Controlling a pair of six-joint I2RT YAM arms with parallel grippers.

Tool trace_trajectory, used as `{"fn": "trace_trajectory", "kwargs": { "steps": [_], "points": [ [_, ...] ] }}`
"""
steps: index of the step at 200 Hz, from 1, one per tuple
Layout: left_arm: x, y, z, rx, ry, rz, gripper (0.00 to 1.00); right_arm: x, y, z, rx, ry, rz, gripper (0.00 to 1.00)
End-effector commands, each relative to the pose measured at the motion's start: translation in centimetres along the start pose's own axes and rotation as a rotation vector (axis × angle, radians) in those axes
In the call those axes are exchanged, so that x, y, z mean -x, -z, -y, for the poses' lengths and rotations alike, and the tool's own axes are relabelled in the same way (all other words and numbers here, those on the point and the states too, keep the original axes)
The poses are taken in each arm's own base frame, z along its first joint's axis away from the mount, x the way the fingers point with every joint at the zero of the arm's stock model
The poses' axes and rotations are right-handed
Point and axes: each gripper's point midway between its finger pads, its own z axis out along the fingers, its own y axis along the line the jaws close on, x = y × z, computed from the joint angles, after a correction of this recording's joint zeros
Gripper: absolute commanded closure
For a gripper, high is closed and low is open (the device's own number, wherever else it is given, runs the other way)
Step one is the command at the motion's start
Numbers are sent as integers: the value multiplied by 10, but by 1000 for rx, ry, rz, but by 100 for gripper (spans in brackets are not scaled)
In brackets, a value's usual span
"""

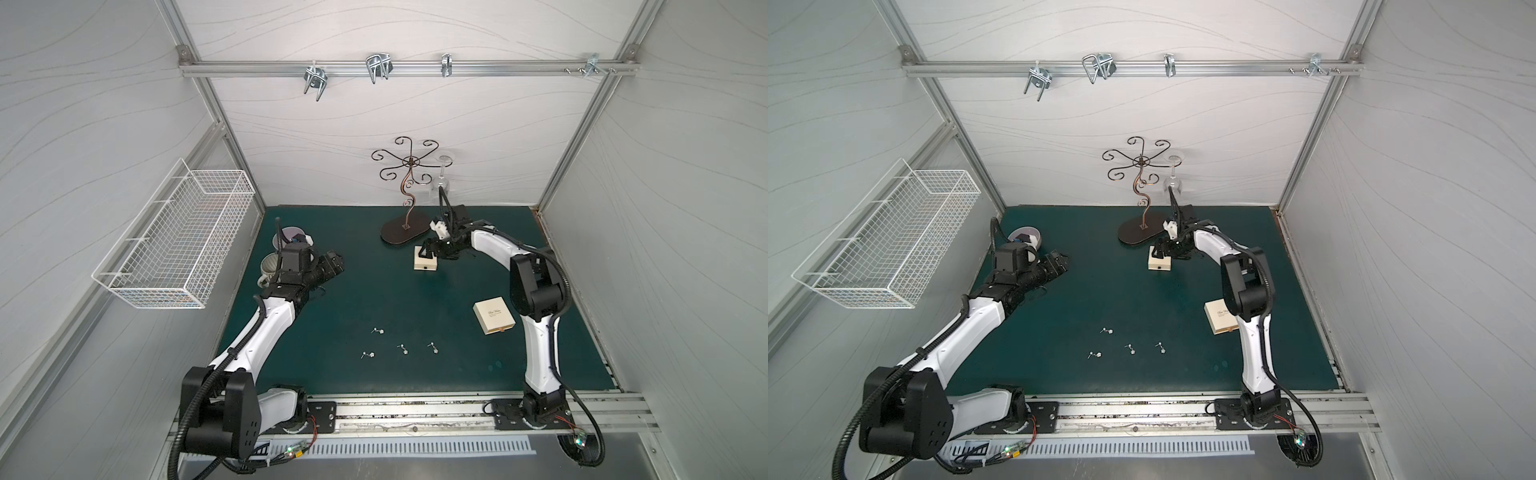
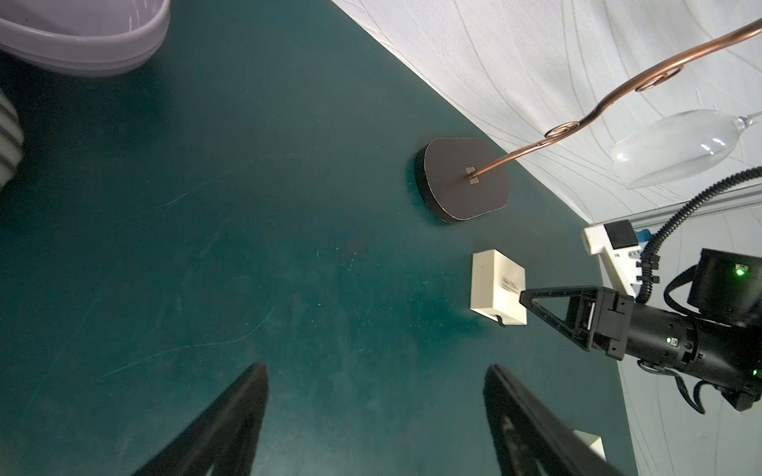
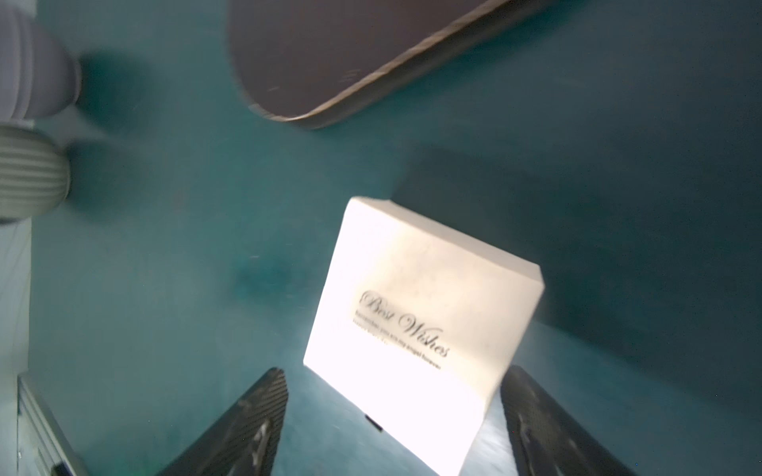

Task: Place the earrings into the drawer-style jewelry box
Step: Move the jewelry box to the center of the board.

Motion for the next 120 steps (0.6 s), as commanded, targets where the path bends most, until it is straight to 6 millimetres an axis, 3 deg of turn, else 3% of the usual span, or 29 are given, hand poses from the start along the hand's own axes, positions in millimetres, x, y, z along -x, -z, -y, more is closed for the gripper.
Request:
{"fn": "trace_trajectory", "kwargs": {
  "steps": [1,26,51,89,120],
  "points": [
    [5,1,12,-46,-8,16,15,-19,-18,-21,38,88,-88,16],
    [1,-6,14,-60,-16,-3,15,-24,-27,-43,50,171,-94,15],
    [-2,-27,27,-76,-70,-36,17,-26,-25,-54,39,199,-78,15],
    [-16,-88,76,-142,-194,-208,24,-22,-1,-50,15,119,21,15],
    [-25,-147,101,-204,-206,-307,24,-18,12,-27,0,-46,97,15]
  ]
}}
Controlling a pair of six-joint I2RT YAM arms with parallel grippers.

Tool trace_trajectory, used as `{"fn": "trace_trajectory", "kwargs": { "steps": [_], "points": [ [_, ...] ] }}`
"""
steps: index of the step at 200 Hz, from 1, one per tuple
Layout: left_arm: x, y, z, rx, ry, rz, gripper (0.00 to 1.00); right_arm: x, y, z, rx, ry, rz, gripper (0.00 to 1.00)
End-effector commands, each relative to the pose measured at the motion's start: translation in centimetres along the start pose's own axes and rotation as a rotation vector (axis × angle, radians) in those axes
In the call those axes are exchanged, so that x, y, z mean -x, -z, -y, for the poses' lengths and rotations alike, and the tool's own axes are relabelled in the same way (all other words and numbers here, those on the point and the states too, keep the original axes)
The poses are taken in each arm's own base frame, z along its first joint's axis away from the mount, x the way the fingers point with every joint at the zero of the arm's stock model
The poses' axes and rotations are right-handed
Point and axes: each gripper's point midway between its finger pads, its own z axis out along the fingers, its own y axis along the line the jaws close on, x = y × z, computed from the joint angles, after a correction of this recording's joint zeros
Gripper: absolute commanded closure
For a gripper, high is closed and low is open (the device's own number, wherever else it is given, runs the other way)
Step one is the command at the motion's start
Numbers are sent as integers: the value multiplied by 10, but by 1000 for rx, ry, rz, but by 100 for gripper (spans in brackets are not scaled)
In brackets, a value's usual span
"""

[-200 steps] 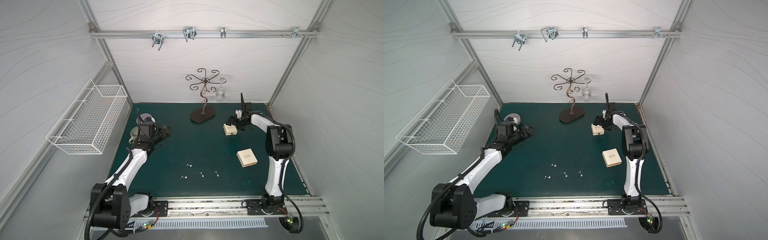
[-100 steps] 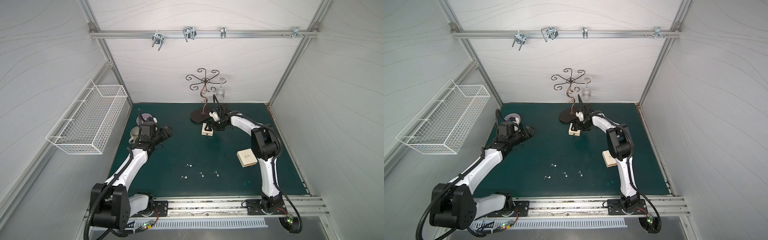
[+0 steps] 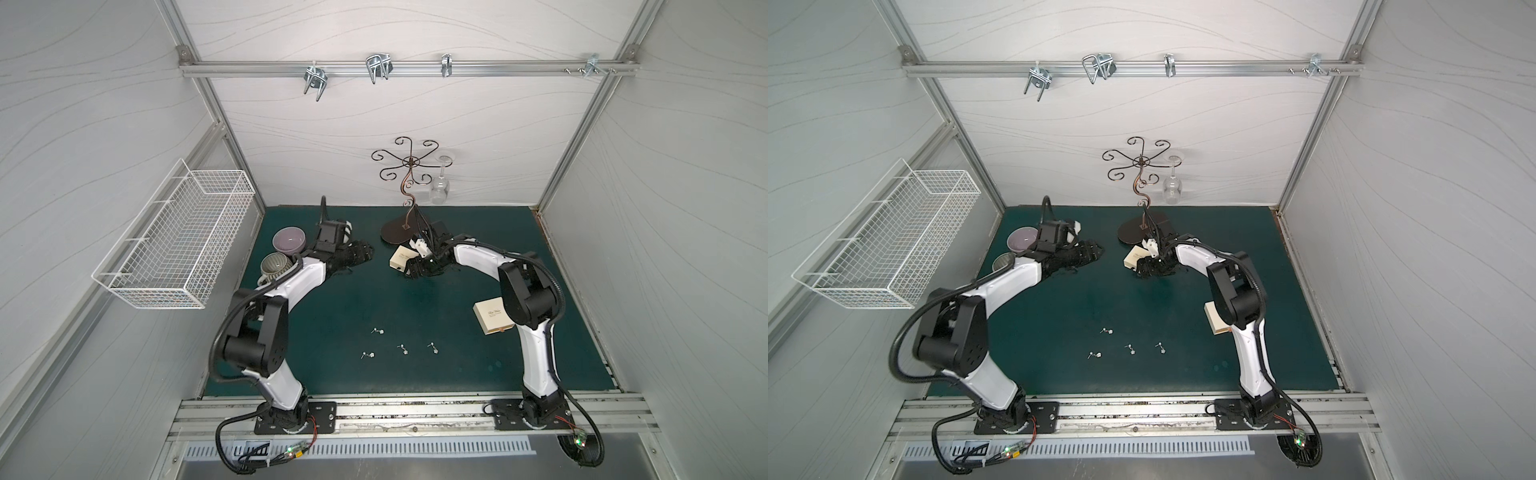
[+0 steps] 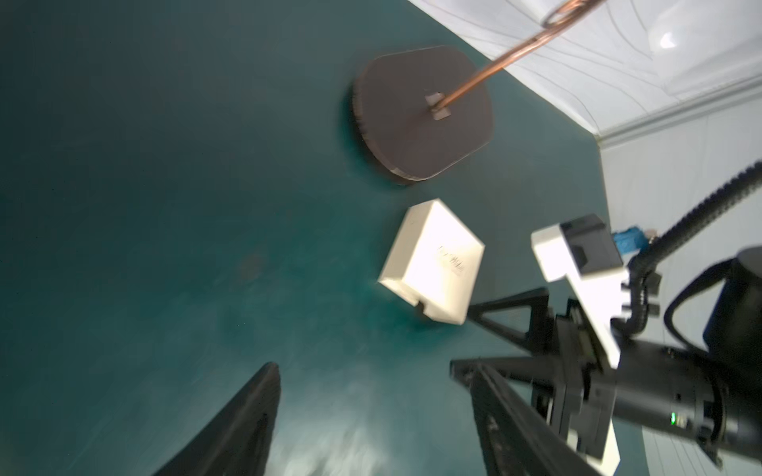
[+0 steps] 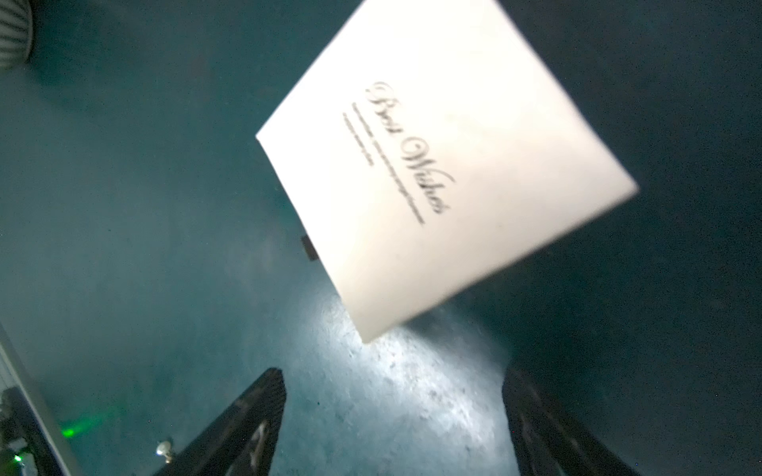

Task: Place the earrings into the drawer-style jewelry box
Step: Move the jewelry box to the center of the board.

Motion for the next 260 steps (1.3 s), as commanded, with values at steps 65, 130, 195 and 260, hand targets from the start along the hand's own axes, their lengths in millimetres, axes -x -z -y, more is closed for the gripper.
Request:
{"fn": "trace_trajectory", "kwargs": {
  "steps": [65,130,195,260],
  "points": [
    [0,-118,27,-153,-48,-184,24,49,31,32,-38,-287,229,19],
    [-48,-114,66,-281,-101,-250,25,66,14,47,6,-394,244,27],
    [-83,-103,88,-328,-116,-268,26,65,-4,41,29,-401,204,28],
    [-113,-93,95,-326,-143,-275,27,64,-17,-6,129,-281,144,29]
  ]
}}
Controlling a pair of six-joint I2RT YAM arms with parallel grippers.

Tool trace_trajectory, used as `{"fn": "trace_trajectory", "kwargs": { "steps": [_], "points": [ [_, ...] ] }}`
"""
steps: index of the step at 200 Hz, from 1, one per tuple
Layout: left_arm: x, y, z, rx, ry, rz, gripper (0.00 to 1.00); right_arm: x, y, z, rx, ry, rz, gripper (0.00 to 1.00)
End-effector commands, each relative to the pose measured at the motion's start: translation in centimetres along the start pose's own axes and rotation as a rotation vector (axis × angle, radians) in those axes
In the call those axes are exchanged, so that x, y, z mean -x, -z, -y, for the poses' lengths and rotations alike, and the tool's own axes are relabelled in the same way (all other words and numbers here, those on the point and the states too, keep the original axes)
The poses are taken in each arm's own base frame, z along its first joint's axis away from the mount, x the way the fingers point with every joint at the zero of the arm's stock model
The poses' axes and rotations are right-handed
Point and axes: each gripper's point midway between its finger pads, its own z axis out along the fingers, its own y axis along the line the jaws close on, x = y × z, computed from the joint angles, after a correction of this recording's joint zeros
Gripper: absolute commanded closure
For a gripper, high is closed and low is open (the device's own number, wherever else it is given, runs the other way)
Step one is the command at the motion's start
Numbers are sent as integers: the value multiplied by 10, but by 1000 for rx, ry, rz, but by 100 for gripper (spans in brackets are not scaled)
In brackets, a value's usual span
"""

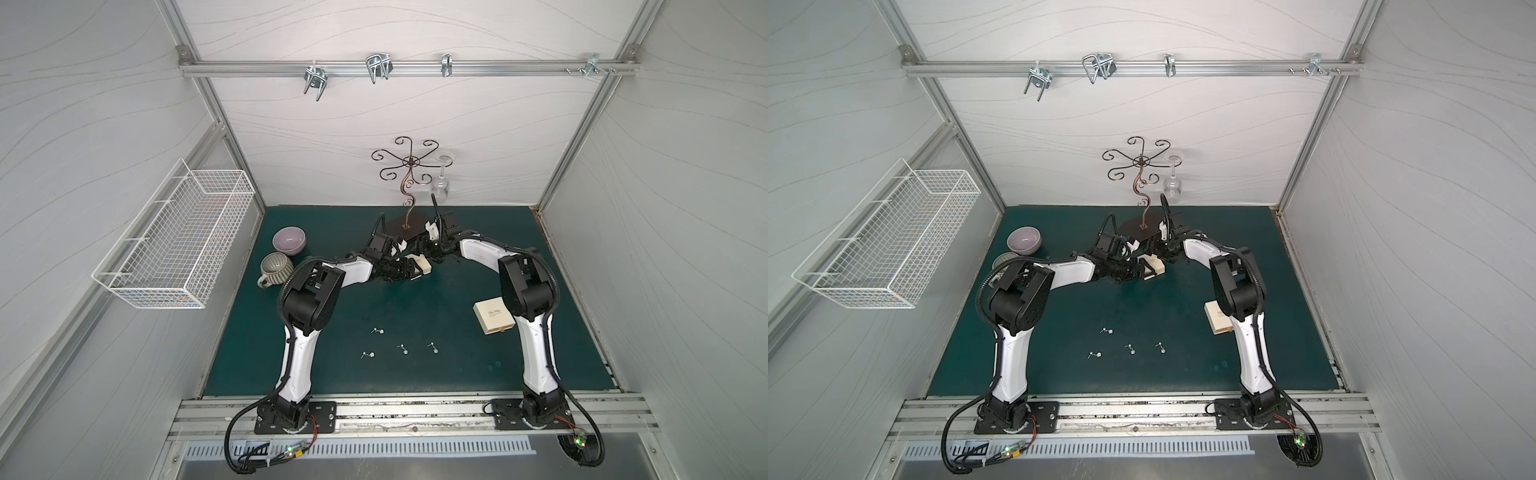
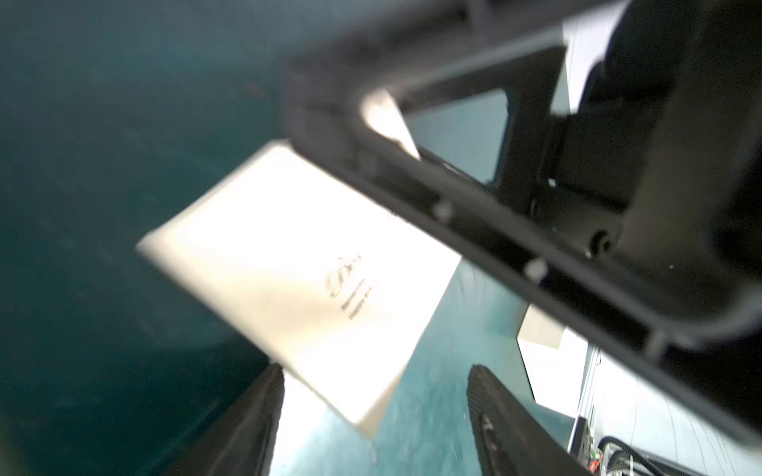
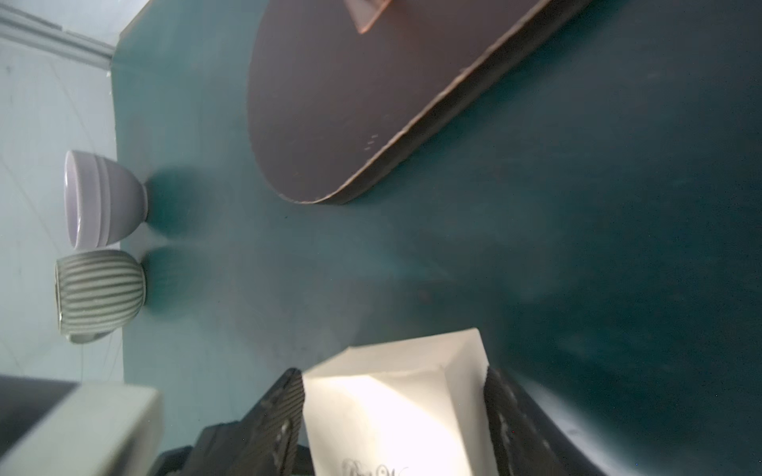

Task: Place the earrings into the drawer-style jewelry box
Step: Move the jewelry box to the center of the board.

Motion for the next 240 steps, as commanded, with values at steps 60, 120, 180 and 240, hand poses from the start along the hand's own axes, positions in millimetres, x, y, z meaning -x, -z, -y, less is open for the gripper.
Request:
{"fn": "trace_trajectory", "kwargs": {
  "steps": [60,120,180,240],
  "points": [
    [-15,19,25,-13,-72,66,27,-58,-19,-62,169,165,-176,30],
    [-48,54,41,-49,-87,76,27,-87,-29,-83,219,237,-258,29],
    [-48,121,68,-4,-171,152,21,-83,-10,-95,186,280,-237,28],
    [-7,151,11,166,-15,242,25,-62,55,-55,25,105,-73,34]
  ]
}}
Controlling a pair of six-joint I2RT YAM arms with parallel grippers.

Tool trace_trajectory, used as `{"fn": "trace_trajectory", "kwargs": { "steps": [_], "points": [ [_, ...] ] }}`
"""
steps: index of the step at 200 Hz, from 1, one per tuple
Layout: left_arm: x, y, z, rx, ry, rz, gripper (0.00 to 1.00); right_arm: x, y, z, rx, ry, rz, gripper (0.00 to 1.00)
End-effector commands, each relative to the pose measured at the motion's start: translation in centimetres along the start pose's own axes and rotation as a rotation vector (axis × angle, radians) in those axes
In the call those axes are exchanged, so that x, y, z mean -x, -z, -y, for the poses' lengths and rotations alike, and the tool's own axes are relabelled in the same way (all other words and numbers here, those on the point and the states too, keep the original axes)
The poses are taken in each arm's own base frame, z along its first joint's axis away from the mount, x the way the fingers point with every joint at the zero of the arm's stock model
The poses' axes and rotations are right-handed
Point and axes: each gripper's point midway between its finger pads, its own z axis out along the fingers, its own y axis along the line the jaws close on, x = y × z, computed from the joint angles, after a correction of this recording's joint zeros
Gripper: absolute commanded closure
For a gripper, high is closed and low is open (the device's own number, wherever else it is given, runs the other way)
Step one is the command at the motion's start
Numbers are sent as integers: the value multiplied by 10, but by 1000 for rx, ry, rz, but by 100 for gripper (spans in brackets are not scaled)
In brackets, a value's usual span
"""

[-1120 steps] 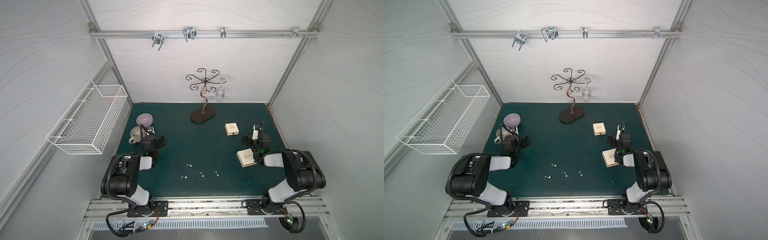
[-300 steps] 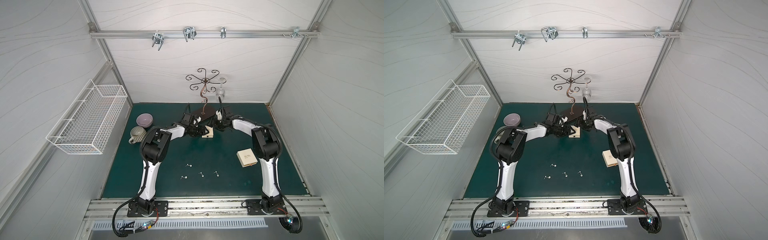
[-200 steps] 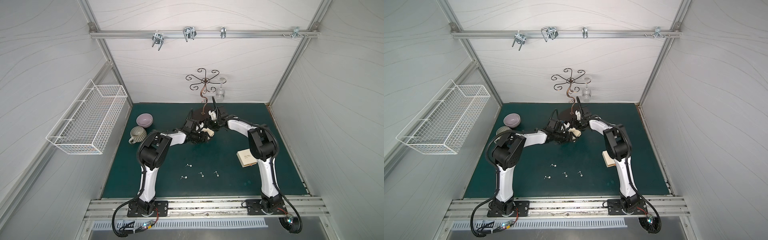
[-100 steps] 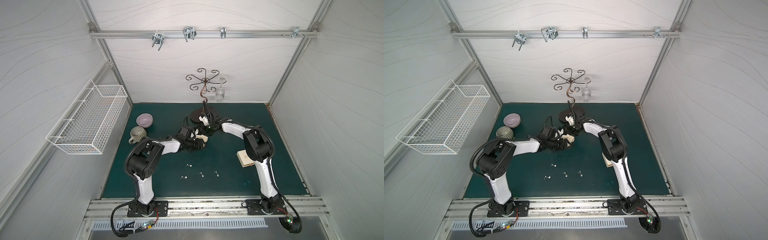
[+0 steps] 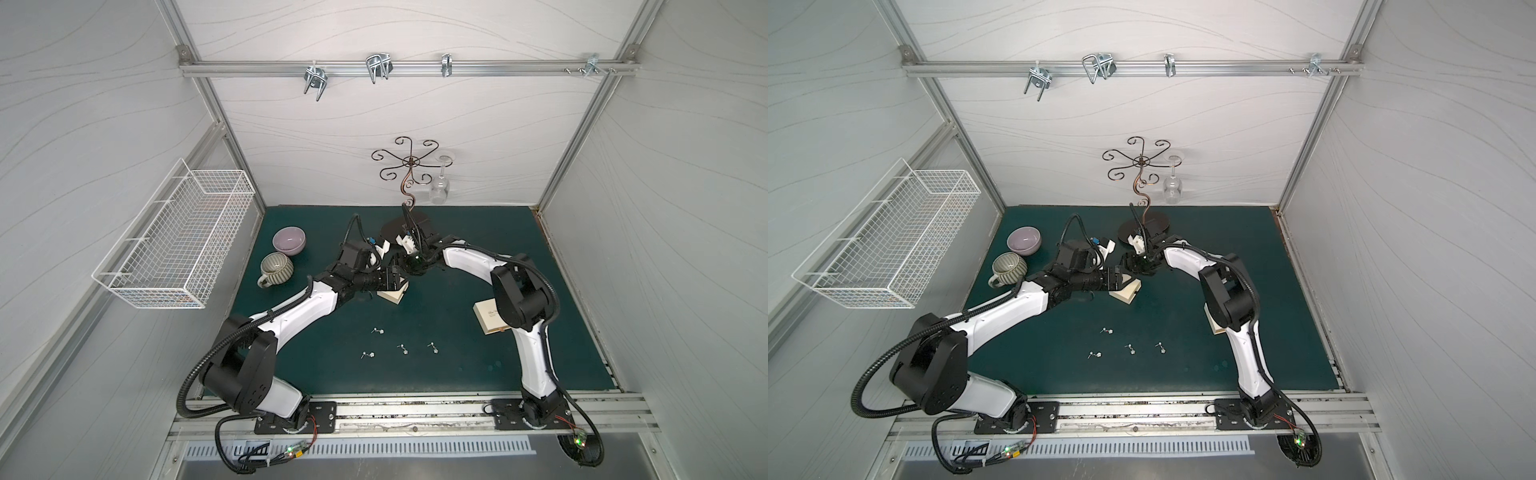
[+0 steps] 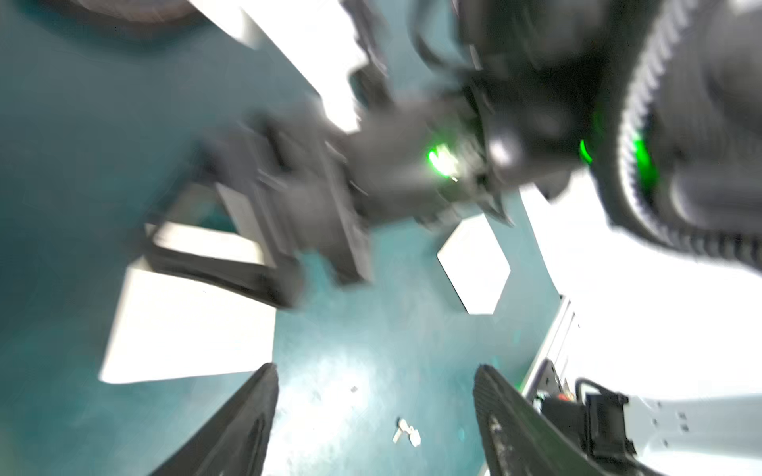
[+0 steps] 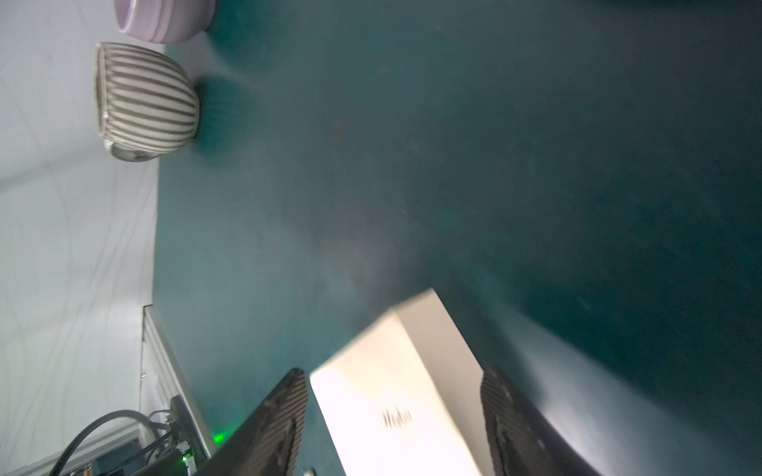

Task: Place the earrings into the drawer-style jewelry box
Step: Open the drawer in the jewelry box.

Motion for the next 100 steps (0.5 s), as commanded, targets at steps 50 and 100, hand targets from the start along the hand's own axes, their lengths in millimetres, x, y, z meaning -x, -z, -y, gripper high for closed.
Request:
{"fn": "trace_trajectory", "kwargs": {
  "steps": [50,100],
  "points": [
    [14,-34,-86,161,206,-51,26,-31,58,20,-40,-160,135,47],
    [6,-55,-89,103,271,-75,29,-57,30,26,-10,-201,111,56]
  ]
}}
